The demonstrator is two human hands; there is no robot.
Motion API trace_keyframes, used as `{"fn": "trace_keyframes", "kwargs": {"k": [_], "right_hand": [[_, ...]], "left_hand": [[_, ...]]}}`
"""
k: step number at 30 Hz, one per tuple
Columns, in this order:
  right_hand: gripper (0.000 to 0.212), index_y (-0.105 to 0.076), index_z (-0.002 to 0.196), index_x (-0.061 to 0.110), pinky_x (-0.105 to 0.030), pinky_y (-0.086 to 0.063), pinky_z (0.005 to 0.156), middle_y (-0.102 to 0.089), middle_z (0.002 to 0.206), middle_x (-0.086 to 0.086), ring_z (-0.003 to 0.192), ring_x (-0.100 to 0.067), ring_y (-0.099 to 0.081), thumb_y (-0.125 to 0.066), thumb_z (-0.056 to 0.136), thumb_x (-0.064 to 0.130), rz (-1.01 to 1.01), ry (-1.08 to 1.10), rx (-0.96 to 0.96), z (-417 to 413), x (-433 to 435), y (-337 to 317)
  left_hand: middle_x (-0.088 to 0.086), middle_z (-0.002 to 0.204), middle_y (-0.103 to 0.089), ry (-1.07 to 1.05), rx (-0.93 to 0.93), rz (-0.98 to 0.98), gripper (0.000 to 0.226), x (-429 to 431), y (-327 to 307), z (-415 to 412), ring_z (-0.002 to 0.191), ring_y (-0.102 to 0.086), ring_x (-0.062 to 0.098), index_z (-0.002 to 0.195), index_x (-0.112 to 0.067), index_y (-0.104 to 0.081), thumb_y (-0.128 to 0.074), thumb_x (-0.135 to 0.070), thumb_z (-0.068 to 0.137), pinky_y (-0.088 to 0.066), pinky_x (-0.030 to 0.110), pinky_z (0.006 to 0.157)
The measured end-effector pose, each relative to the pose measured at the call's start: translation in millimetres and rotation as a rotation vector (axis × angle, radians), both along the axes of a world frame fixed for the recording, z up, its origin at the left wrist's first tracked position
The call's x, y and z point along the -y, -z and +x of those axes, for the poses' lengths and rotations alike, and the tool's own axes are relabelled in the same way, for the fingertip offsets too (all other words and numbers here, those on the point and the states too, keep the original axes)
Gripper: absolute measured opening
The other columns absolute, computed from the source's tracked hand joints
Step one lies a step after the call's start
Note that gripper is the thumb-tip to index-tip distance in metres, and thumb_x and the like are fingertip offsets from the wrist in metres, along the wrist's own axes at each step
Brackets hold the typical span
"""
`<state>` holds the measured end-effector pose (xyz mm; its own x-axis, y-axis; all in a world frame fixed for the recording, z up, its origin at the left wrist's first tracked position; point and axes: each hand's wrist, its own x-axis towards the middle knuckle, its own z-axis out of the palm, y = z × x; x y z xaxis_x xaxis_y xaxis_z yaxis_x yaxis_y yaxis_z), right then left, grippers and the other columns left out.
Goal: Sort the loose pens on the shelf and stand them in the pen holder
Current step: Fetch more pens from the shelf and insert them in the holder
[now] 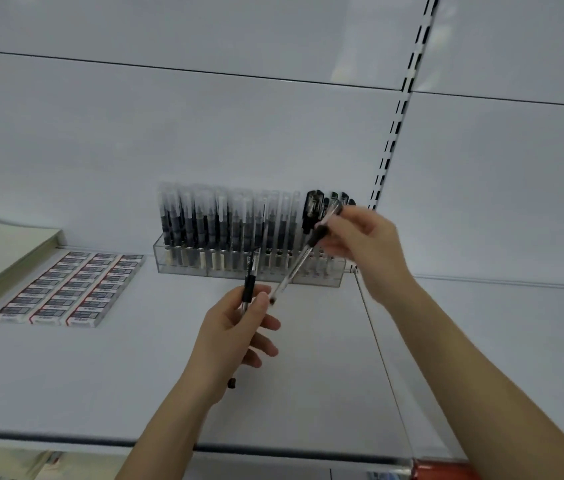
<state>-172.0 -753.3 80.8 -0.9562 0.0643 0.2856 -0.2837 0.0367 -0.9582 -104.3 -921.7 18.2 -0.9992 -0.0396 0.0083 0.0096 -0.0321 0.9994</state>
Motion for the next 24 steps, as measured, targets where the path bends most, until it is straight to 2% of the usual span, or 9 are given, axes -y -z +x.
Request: {"fn": "trace_keyframes", "kwargs": {"k": [2, 5, 8, 11, 13, 15, 18, 21, 24], "right_hand": [[0.010, -0.063, 0.084, 0.017, -0.025, -0.057, 0.069, -0.068, 0.076, -0.002, 0.067, -0.011, -0.068, -0.058, 0.088, 0.009, 0.072, 0.162, -0.090, -11, -13, -6], [0.007, -0.062, 0.091, 0.017, -0.029, -0.053, 0.075, -0.065, 0.074, 0.002, 0.073, -0.015, -0.063, -0.057, 0.088, 0.015, 0.208, 0.285, -0.171, -24, -22, -8], [0.007, -0.061, 0.092, 0.017, -0.023, -0.048, 0.068, -0.061, 0.070, 0.004, 0.071, -0.015, -0.056, -0.055, 0.090, 0.015, 0.285, 0.287, -0.206, -31, -16, -9], [0.008, -0.060, 0.089, 0.013, -0.012, -0.037, 0.054, -0.056, 0.069, -0.012, 0.064, -0.014, -0.047, -0.052, 0.090, 0.012, 0.350, 0.270, -0.245, -35, -7, -11], [0.011, -0.058, 0.086, 0.004, -0.015, -0.035, 0.053, -0.056, 0.074, -0.026, 0.061, -0.018, -0.045, -0.051, 0.090, 0.011, 0.392, 0.263, -0.255, -38, -2, -13], [0.017, -0.057, 0.089, -0.004, -0.023, -0.035, 0.056, -0.058, 0.081, -0.032, 0.064, -0.032, -0.047, -0.050, 0.090, 0.011, 0.424, 0.259, -0.264, -41, 1, -14], [0.020, -0.058, 0.090, -0.007, -0.018, -0.032, 0.051, -0.054, 0.073, -0.029, 0.059, -0.021, -0.042, -0.049, 0.090, 0.010, 0.481, 0.239, -0.252, -45, 6, -14], [0.017, -0.059, 0.088, -0.001, -0.012, -0.033, 0.047, -0.053, 0.067, -0.013, 0.055, -0.014, -0.039, -0.049, 0.092, 0.012, 0.525, 0.231, -0.241, -47, 11, -15], [0.019, -0.061, 0.092, 0.000, -0.022, -0.038, 0.055, -0.062, 0.074, -0.024, 0.060, -0.018, -0.046, -0.048, 0.092, 0.013, 0.555, 0.237, -0.251, -49, 13, -17]], "left_hand": [[0.003, 0.066, -0.063, -0.019, -0.009, -0.029, 0.017, 1, 1, -1, 0.036, -0.046, 0.012, 0.101, -0.018, -0.061, -0.049, -0.026, 0.092, -0.035, 0.020, 0.035], [0.000, 0.056, -0.048, -0.034, -0.012, -0.025, 0.030, 0, 2, -2, 0.035, -0.033, 0.010, 0.098, 0.001, -0.057, -0.047, -0.026, 0.093, -0.026, 0.019, 0.034], [-0.003, 0.054, -0.045, -0.053, 0.008, 0.006, 0.025, 0, 2, -3, 0.035, -0.033, 0.008, 0.094, -0.011, -0.061, -0.041, -0.026, 0.096, -0.026, 0.019, 0.035], [-0.003, 0.052, -0.048, -0.063, 0.024, 0.063, 0.028, 2, 2, -5, 0.035, -0.033, 0.008, 0.093, -0.016, -0.062, -0.035, -0.020, 0.098, -0.025, 0.018, 0.035], [-0.003, 0.051, -0.048, -0.069, 0.024, 0.072, 0.029, 3, 2, -5, 0.035, -0.033, 0.009, 0.092, -0.014, -0.062, -0.033, -0.016, 0.098, -0.025, 0.019, 0.035], [-0.005, 0.049, -0.048, -0.079, 0.017, 0.075, 0.029, 4, 3, -4, 0.035, -0.033, 0.008, 0.091, -0.014, -0.062, -0.034, -0.014, 0.097, -0.025, 0.019, 0.035], [-0.007, 0.049, -0.046, -0.091, -0.009, 0.050, 0.026, 7, 4, -3, 0.037, -0.035, 0.008, 0.093, -0.018, -0.062, -0.036, -0.015, 0.097, -0.028, 0.020, 0.037], [-0.008, 0.049, -0.047, -0.099, -0.051, 0.012, 0.023, 7, 4, -2, 0.043, -0.039, 0.009, 0.097, -0.024, -0.062, -0.040, -0.019, 0.097, -0.032, 0.022, 0.042], [-0.008, 0.049, -0.047, -0.108, -0.089, -0.010, 0.020, 6, 5, -1, 0.045, -0.041, 0.010, 0.103, -0.028, -0.062, -0.045, -0.024, 0.095, -0.033, 0.028, 0.047]]}}
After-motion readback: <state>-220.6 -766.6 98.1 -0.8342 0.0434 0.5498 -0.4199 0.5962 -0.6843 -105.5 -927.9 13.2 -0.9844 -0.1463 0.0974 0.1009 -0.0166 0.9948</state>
